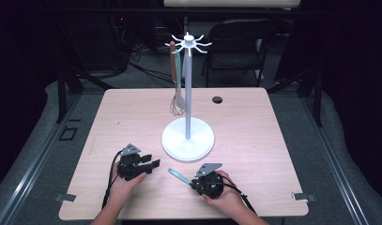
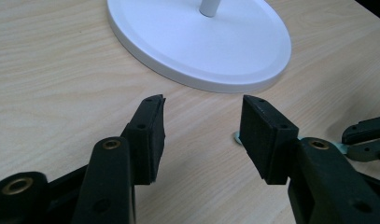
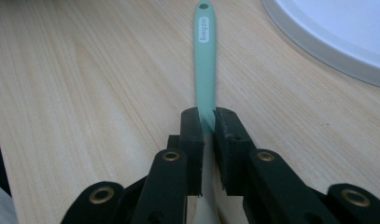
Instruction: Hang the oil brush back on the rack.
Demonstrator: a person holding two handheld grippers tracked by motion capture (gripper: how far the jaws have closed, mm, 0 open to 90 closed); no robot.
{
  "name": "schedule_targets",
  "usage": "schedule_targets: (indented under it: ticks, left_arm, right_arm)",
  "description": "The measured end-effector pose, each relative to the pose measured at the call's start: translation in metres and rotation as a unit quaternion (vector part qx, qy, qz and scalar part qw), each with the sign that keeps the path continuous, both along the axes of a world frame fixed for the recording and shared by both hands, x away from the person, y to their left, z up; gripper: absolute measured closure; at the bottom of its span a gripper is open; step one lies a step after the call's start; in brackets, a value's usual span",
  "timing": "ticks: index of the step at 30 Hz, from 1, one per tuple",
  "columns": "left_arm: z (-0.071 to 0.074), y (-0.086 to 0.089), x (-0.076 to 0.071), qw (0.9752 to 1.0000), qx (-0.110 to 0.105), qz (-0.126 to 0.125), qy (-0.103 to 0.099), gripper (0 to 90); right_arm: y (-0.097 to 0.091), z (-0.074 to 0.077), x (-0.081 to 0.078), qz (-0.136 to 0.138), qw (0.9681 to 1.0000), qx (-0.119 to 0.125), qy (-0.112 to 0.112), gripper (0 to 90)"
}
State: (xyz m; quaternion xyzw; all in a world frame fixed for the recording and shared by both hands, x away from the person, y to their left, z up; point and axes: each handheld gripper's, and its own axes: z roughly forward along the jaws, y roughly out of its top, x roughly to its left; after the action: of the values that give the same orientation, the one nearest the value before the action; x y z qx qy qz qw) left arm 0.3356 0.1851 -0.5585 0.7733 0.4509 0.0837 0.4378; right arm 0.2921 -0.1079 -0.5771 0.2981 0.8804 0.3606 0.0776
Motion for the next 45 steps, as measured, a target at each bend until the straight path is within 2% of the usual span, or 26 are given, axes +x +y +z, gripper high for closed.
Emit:
schedule_targets:
  ticks: [1,3,13,16,21,24,25,29,33,35,40,45]
  left_arm:
    - [-0.001,-0.002,0.0,1.0,0.007,-0.001,-0.004,49.1]
    - [-0.001,-0.003,-0.001,1.0,0.007,0.0,-0.003,48.7]
    - [-0.003,-0.007,-0.002,0.9999,-0.001,-0.013,-0.007,43.3]
    - [-0.003,-0.008,-0.002,0.9998,-0.007,-0.019,-0.008,42.1]
    - [-0.002,-0.012,-0.004,0.9992,-0.024,-0.031,-0.004,41.9]
    - [0.0,-0.017,-0.005,0.9981,-0.042,-0.045,0.001,41.6]
    - [0.0,-0.017,-0.005,0.9981,-0.042,-0.045,0.001,41.3]
    - [-0.001,-0.026,-0.008,0.9968,-0.035,-0.071,0.007,40.4]
    - [-0.003,-0.034,-0.009,0.9949,-0.039,-0.092,0.01,39.3]
    - [-0.003,-0.039,-0.011,0.9932,-0.051,-0.104,0.016,38.7]
    - [-0.001,-0.045,-0.014,0.9907,-0.061,-0.12,0.014,37.9]
    - [0.0,-0.046,-0.014,0.9892,-0.073,-0.126,0.013,38.6]
  right_arm:
    - [0.0,0.0,0.0,-0.002,1.0,0.002,-0.001,82.4]
    - [-0.001,-0.001,0.0,-0.001,1.0,0.002,-0.003,82.4]
    - [-0.003,0.002,-0.001,0.001,0.9999,0.01,-0.004,82.6]
    - [-0.006,0.006,-0.002,-0.009,0.9995,0.028,-0.01,82.7]
    - [-0.009,0.01,-0.001,-0.011,0.9989,0.041,-0.017,82.6]
    - [-0.01,0.013,-0.002,-0.015,0.9984,0.05,-0.024,82.7]
    - [-0.01,0.013,-0.002,-0.015,0.9984,0.05,-0.024,82.7]
    - [-0.011,0.017,-0.002,-0.017,0.9972,0.066,-0.032,82.7]
    - [-0.011,0.019,-0.002,-0.019,0.9963,0.076,-0.036,82.7]
    - [-0.011,0.02,-0.002,-0.017,0.9963,0.076,-0.036,82.7]
    - [-0.011,0.022,-0.004,-0.014,0.9956,0.083,-0.041,82.6]
    - [-0.01,0.021,-0.004,-0.011,0.9954,0.088,-0.037,82.5]
